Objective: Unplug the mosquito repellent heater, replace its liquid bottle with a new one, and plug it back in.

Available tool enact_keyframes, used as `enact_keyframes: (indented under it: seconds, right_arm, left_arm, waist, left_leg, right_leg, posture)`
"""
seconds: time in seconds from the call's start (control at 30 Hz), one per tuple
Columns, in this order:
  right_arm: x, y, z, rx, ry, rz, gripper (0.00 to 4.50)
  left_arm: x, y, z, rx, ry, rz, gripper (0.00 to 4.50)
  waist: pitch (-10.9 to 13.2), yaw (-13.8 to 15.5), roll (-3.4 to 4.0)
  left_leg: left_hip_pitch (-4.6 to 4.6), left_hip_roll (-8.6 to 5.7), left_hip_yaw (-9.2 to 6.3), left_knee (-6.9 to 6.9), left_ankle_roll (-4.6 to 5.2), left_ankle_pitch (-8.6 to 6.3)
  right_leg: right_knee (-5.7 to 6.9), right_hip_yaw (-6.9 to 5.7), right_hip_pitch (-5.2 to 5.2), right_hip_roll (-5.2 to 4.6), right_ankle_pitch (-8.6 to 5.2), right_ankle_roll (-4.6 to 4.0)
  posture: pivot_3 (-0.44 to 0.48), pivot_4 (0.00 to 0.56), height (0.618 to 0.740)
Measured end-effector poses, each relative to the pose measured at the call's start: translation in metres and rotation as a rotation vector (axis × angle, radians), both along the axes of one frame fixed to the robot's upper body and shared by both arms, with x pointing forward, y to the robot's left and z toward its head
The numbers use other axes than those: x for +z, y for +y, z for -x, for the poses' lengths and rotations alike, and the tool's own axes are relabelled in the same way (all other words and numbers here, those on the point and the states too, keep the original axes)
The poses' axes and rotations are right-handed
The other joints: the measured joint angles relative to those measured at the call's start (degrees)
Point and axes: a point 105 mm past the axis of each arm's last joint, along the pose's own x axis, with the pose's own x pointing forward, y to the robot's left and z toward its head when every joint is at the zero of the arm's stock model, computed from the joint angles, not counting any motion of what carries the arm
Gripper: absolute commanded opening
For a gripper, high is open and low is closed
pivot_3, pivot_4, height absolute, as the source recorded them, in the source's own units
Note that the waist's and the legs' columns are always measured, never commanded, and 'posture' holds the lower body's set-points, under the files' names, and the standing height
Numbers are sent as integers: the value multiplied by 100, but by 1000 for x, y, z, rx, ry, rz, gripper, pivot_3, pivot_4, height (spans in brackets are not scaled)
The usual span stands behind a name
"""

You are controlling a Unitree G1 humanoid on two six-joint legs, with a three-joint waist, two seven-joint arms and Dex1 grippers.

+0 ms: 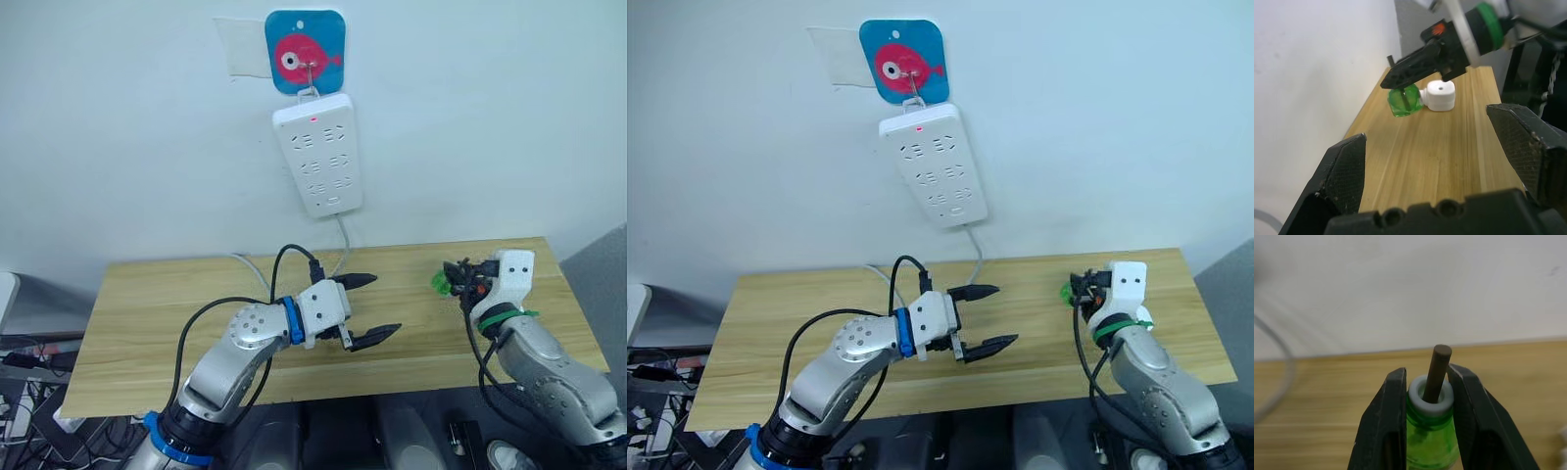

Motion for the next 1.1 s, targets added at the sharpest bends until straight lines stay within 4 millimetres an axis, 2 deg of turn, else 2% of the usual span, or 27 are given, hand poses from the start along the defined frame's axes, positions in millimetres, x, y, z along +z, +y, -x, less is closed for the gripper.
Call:
enact_keyframes:
  seconds: [0.1,0.2,0.33,0.43,0.53,0.7,0.93,1.1]
  right_arm:
    - [-6,1,-7,-10,-64,70,859]
    - [-24,2,-12,-13,-74,95,859]
    - [-52,0,-14,-25,-49,97,859]
    - [-63,-8,-17,-60,-51,118,859]
    - [-67,-11,-22,-82,-67,117,859]
    - [-73,-1,-28,-41,-77,106,859]
    - [-74,-8,-35,-29,-93,124,859]
    - [-85,-13,-32,-21,-52,119,2602]
  left_arm:
    - [-7,-5,-4,9,29,19,4500]
    - [-14,-11,-8,15,58,20,4500]
    - [-16,-5,-10,34,40,-5,4500]
    - [-20,0,-9,42,48,-19,4500]
    - [-20,2,-10,46,46,-20,4500]
    - [-18,3,-11,49,38,-20,4500]
    - [-16,4,-13,49,27,-25,4500]
    - [-16,4,-13,49,27,-26,4500]
  waist:
    - [0,6,0]
    - [0,8,-1]
    - [0,10,0]
    - [-1,9,2]
    - [-1,8,2]
    - [-3,9,3]
    - [-15,15,3]
    - [-20,19,3]
  left_leg:
    - [1,1,-4,0,0,0]
    - [1,-2,-2,0,0,0]
    - [4,2,-2,-1,0,0]
    - [8,1,2,-1,-1,0]
    - [10,2,3,-1,-1,1]
    - [16,2,6,-1,-2,1]
    - [24,0,9,-2,-3,1]
    - [27,0,11,-1,-3,1]
  right_leg:
    - [1,-3,1,-3,0,0]
    - [1,-3,2,-4,0,0]
    - [2,0,1,-10,1,-2]
    - [5,3,2,-11,1,-2]
    - [8,4,2,-11,1,-2]
    - [10,5,3,-10,1,-2]
    - [12,5,8,-10,1,-2]
    - [16,7,10,-10,1,-2]
  posture:
    - [-128,284,740]
    - [-115,278,740]
    - [-108,276,740]
    - [-102,272,740]
    - [-98,265,740]
    - [-91,257,740]
    - [-82,251,740]
    - [-71,246,740]
